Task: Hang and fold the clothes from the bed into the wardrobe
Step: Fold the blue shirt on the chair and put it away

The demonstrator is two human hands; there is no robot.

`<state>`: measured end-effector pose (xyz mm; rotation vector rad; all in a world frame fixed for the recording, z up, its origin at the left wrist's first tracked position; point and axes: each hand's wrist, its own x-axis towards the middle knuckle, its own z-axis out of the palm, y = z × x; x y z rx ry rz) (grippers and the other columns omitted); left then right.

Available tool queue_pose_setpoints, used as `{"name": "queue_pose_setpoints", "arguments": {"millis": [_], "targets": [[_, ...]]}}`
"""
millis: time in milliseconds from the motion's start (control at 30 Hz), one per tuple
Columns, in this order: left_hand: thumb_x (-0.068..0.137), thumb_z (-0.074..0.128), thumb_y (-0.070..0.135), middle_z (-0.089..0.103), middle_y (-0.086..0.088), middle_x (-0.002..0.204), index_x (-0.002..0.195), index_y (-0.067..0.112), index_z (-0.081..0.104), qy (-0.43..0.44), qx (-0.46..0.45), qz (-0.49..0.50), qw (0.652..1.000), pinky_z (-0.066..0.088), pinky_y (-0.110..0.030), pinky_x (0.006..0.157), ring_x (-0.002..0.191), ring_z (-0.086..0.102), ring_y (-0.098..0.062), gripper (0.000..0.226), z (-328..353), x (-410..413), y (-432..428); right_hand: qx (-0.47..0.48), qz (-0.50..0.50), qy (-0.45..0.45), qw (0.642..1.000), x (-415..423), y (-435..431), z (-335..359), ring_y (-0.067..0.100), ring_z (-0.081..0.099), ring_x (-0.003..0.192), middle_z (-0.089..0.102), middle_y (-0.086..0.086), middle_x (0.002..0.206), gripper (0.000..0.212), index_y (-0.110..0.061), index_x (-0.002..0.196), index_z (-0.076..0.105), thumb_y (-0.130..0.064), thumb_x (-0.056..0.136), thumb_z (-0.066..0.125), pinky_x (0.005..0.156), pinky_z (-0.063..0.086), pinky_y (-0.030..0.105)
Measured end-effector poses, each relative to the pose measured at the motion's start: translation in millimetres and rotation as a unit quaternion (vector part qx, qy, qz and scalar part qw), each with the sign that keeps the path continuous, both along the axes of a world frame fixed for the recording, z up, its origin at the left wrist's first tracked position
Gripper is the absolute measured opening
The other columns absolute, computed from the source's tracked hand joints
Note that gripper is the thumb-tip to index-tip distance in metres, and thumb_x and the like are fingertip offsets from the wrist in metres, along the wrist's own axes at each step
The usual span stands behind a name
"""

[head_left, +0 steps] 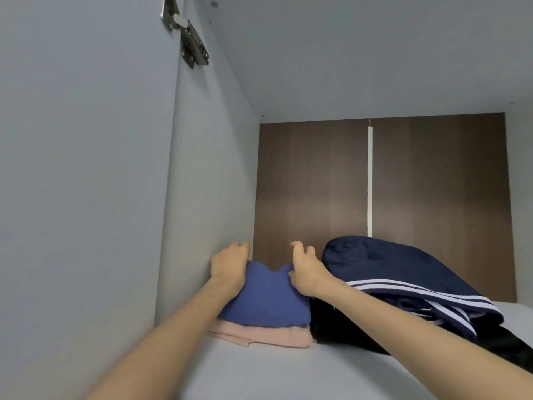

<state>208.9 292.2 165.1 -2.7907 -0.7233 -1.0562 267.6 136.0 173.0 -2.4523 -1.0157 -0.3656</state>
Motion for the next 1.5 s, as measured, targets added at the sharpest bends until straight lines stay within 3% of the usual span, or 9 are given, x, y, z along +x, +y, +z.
{"name": "queue_pose_setpoints", "arguments": {"millis": [133, 267, 367, 567, 800, 1067, 1500], "targets": [[0.099, 0.041, 0.012, 0.051, -0.009, 0.123, 0.114, 0.012, 0.059, -0.016, 0.018, 0.013, 1.0, 0.045, -0.037, 0.086, 0.116, 0.047, -0.027, 0.023, 3, 4, -4, -0.059, -0.022, -0.1, 0.993, 0, 8, -2, 0.032, 0.033, 0.13, 0.033, 0.01, 0.145, 0.042, -0.008, 0.139, 0.037, -0.023, 0.099, 0.043, 0.1, 0.04, 0.042], [0.099, 0.041, 0.021, 0.064, -0.011, 0.113, 0.11, 0.01, 0.064, 0.014, -0.014, -0.007, 1.0, 0.046, -0.035, 0.078, 0.104, 0.06, -0.03, 0.027, 2, 8, -15, -0.089, 0.02, -0.033, 0.995, 2, 24, -14, 0.032, 0.046, 0.123, 0.047, 0.013, 0.137, 0.041, -0.008, 0.131, 0.047, -0.033, 0.103, 0.032, 0.1, 0.041, 0.041], [0.104, 0.03, 0.029, 0.061, -0.014, 0.121, 0.116, 0.007, 0.06, 0.061, -0.07, -0.005, 0.996, 0.045, -0.037, 0.087, 0.11, 0.058, -0.031, 0.039, -16, 9, -10, -0.098, 0.022, -0.004, 0.995, 8, 29, -32, 0.031, 0.048, 0.12, 0.05, 0.015, 0.135, 0.043, -0.008, 0.131, 0.045, -0.035, 0.104, 0.026, 0.099, 0.039, 0.039], [0.105, 0.016, 0.033, 0.056, -0.016, 0.133, 0.131, 0.01, 0.054, 0.097, -0.163, -0.048, 0.981, 0.04, -0.04, 0.103, 0.12, 0.052, -0.032, 0.051, -30, 5, -2, -0.061, 0.016, -0.066, 0.996, 7, 31, -52, 0.028, 0.045, 0.127, 0.047, 0.012, 0.141, 0.046, -0.011, 0.142, 0.04, -0.033, 0.105, 0.026, 0.108, 0.033, 0.035], [0.103, 0.031, 0.03, 0.053, -0.01, 0.138, 0.14, 0.017, 0.047, 0.0, -0.097, -0.082, 0.992, 0.043, -0.039, 0.101, 0.126, 0.049, -0.029, 0.042, -5, -24, -26, 0.013, 0.054, -0.103, 0.993, -12, 0, -24, 0.029, 0.042, 0.129, 0.044, 0.009, 0.143, 0.048, -0.018, 0.146, 0.035, -0.031, 0.1, 0.042, 0.1, 0.043, 0.041], [0.102, 0.035, 0.032, 0.05, -0.005, 0.141, 0.141, 0.023, 0.044, -0.083, -0.066, -0.113, 0.988, 0.041, -0.04, 0.102, 0.128, 0.047, -0.026, 0.041, 2, -82, -78, 0.113, 0.088, -0.147, 0.979, -57, -74, 4, 0.021, 0.049, 0.124, 0.053, 0.001, 0.137, 0.041, -0.022, 0.139, 0.046, -0.027, 0.098, 0.048, 0.098, 0.045, 0.042], [0.101, 0.038, 0.035, 0.049, 0.005, 0.142, 0.141, 0.027, 0.045, -0.148, -0.104, -0.141, 0.973, 0.04, -0.034, 0.101, 0.127, 0.047, -0.018, 0.041, -60, -196, -202, 0.117, 0.106, -0.177, 0.971, -154, -211, -56, 0.011, 0.049, 0.114, 0.058, -0.013, 0.124, 0.03, -0.029, 0.128, 0.053, -0.031, 0.098, 0.047, 0.083, 0.043, 0.028]]}}
